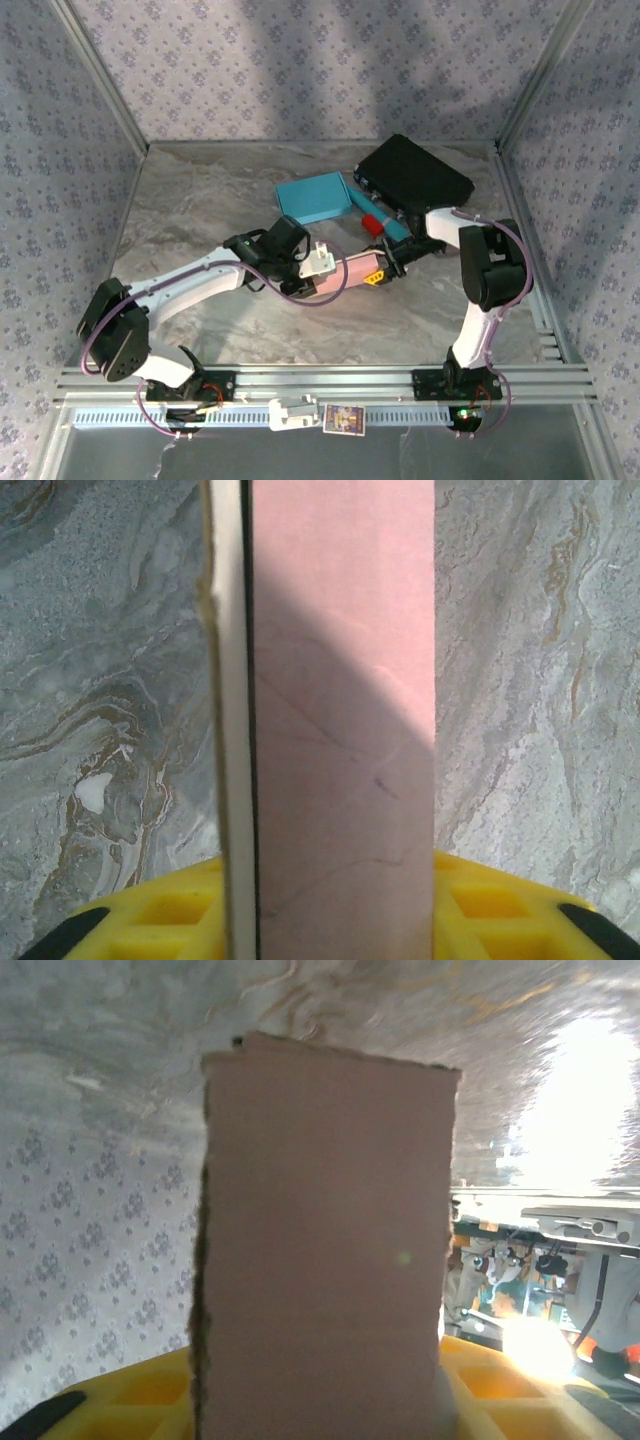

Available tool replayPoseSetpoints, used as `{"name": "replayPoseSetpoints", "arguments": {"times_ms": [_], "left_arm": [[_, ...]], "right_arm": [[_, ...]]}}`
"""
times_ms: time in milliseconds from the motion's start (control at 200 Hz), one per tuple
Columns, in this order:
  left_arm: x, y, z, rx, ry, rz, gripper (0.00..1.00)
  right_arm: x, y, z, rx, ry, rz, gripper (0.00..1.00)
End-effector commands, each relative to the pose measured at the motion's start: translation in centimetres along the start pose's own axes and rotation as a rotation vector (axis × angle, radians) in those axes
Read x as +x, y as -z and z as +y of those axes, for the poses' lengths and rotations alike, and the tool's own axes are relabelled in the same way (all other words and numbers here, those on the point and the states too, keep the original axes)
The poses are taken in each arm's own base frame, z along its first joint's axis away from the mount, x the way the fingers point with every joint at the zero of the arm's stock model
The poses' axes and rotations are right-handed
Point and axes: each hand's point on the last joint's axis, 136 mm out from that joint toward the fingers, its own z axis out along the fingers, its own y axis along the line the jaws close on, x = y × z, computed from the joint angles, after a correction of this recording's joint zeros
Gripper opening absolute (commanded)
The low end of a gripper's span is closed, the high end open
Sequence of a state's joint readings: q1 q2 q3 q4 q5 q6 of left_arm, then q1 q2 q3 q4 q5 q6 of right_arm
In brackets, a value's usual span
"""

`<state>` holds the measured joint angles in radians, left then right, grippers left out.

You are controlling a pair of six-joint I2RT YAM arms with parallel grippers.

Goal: Fold the paper box

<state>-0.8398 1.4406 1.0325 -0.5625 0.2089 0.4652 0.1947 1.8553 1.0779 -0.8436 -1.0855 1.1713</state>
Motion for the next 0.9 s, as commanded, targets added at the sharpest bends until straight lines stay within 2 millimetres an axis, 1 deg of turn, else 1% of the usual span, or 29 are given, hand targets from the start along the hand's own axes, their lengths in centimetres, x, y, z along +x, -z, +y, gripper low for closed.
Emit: {"name": "replayPoseSetpoints", "arguments": {"times_ms": [0, 75, 180, 230, 275, 285, 305, 365, 450, 475, 485, 505, 550, 580, 620, 650, 670, 690, 734, 774, 844, 864, 874, 894], "left_arm": [[0.0, -0.1, -0.8, 0.051, -0.024, 0.031, 0.36], [0.1, -0.2, -1.0, 0.073, -0.021, 0.041, 0.35], [0.3, -0.5, -1.1, 0.089, -0.007, 0.059, 0.34], [0.3, -0.6, -1.0, 0.084, 0.004, 0.068, 0.34], [0.4, -0.7, -0.8, 0.077, 0.016, 0.077, 0.34], [0.3, -0.7, -0.7, 0.075, 0.019, 0.076, 0.34], [0.3, -0.7, -0.6, 0.07, 0.025, 0.078, 0.34], [0.2, -0.7, -0.4, 0.058, 0.053, 0.083, 0.34], [0.3, -0.8, -0.1, 0.051, 0.093, 0.091, 0.34], [0.3, -0.8, 0.0, 0.046, 0.107, 0.094, 0.34], [0.3, -0.8, 0.0, 0.044, 0.112, 0.095, 0.34], [0.5, -0.9, 0.0, 0.043, 0.121, 0.101, 0.33], [0.5, -1.0, 0.1, 0.036, 0.139, 0.102, 0.33], [0.5, -1.0, 0.1, 0.035, 0.149, 0.102, 0.33], [0.5, -1.1, 0.2, 0.03, 0.158, 0.103, 0.33], [0.4, -1.0, 0.2, 0.028, 0.165, 0.1, 0.33], [0.4, -1.0, 0.2, 0.026, 0.167, 0.098, 0.33], [0.4, -1.0, 0.2, 0.026, 0.169, 0.098, 0.33], [0.3, -1.0, 0.2, 0.026, 0.172, 0.098, 0.33], [0.3, -0.9, 0.3, 0.026, 0.172, 0.099, 0.33], [0.3, -0.9, 0.2, 0.03, 0.168, 0.102, 0.33], [0.2, -0.9, 0.3, 0.028, 0.168, 0.099, 0.33], [0.2, -0.9, 0.2, 0.029, 0.165, 0.099, 0.33], [0.2, -0.9, 0.3, 0.027, 0.163, 0.1, 0.33]], "right_arm": [[-0.8, 0.6, -0.6, 0.025, -0.045, -0.052, 0.54], [-0.7, 1.4, -0.1, 0.016, -0.015, -0.08, 0.6], [-0.2, 3.3, 0.8, 0.0, 0.059, -0.157, 0.68], [0.2, 4.6, 1.5, -0.021, 0.108, -0.21, 0.7], [0.4, 5.6, 1.5, -0.029, 0.136, -0.262, 0.72], [0.8, 6.2, 2.1, -0.042, 0.161, -0.28, 0.72], [1.0, 6.8, 2.3, -0.046, 0.177, -0.307, 0.72], [1.4, 8.6, 1.9, -0.049, 0.214, -0.398, 0.72], [1.9, 11.0, 0.9, -0.06, 0.276, -0.571, 0.71], [2.2, 11.9, 0.9, -0.078, 0.304, -0.628, 0.7], [2.1, 11.8, 0.4, -0.078, 0.305, -0.647, 0.7], [2.1, 12.2, 0.4, -0.095, 0.324, -0.69, 0.69], [3.1, 13.0, 0.6, -0.146, 0.403, -0.781, 0.68], [3.7, 13.3, 0.3, -0.163, 0.438, -0.831, 0.66], [4.3, 13.3, 0.2, -0.192, 0.482, -0.879, 0.61], [4.7, 12.8, 0.3, -0.212, 0.514, -0.891, 0.58], [4.9, 12.3, 0.1, -0.216, 0.534, -0.898, 0.56], [4.8, 12.0, -0.1, -0.214, 0.537, -0.9, 0.55], [5.1, 10.5, -0.3, -0.206, 0.574, -0.883, 0.54], [5.2, 9.6, -0.3, -0.198, 0.6, -0.875, 0.55], [5.7, 7.6, 0.5, -0.19, 0.681, -0.86, 0.61], [5.8, 7.0, 0.4, -0.175, 0.692, -0.85, 0.62], [6.0, 6.9, 0.8, -0.186, 0.707, -0.85, 0.62], [6.1, 6.6, 1.1, -0.182, 0.722, -0.847, 0.62]]}}
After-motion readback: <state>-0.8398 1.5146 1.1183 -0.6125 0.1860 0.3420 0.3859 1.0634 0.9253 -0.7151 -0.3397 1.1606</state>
